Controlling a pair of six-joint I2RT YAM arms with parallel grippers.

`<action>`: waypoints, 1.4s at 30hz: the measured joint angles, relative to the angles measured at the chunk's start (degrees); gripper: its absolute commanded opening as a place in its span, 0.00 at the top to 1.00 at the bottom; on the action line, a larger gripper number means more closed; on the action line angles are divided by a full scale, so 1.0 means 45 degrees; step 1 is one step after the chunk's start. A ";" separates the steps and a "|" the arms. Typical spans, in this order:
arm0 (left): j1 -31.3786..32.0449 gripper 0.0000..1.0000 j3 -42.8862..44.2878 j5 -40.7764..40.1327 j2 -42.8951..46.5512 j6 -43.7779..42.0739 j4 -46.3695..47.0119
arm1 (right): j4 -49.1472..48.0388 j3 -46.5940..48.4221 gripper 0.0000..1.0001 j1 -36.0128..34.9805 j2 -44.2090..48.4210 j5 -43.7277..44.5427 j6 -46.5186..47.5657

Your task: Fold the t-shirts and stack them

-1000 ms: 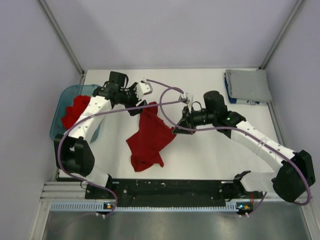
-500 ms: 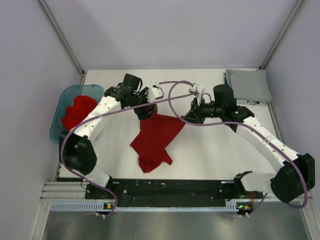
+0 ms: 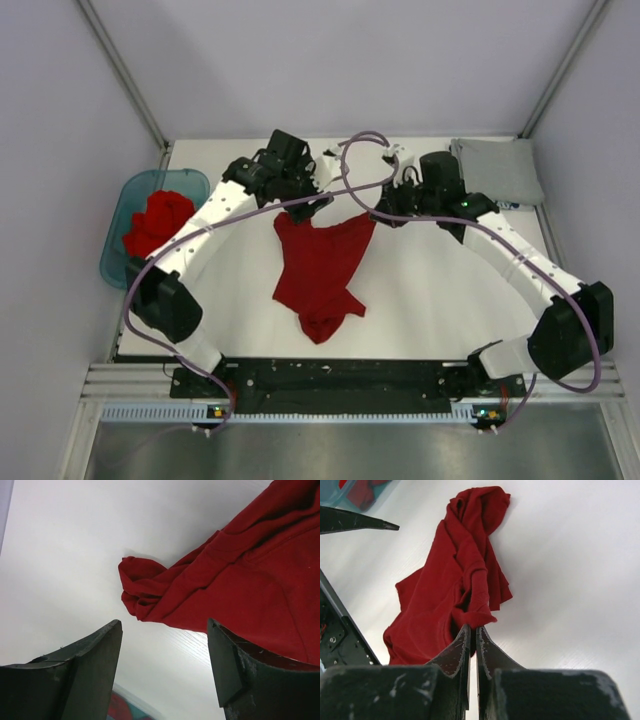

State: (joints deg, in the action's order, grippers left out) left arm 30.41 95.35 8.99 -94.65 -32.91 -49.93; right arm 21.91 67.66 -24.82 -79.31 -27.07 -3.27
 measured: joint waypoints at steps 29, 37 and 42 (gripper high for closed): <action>0.1243 0.21 0.2958 -0.1904 -0.1404 0.0092 0.0359 | 0.0680 0.0112 1.00 -0.0544 -0.0437 0.1146 -0.0282; -0.1496 0.21 0.3235 -0.1549 -0.0865 0.0835 0.0418 | 0.0869 -0.0811 1.00 -0.0272 -0.0437 0.1404 -0.0340; -0.3609 0.21 0.1554 -0.0748 0.0889 0.1292 0.0835 | 0.0957 -0.0903 1.00 0.0165 -0.0359 0.1394 -0.0529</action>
State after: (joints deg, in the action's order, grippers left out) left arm 14.17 102.35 5.63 -90.65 -27.09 -46.17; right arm 26.22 63.59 -24.08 -80.93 -20.80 -5.65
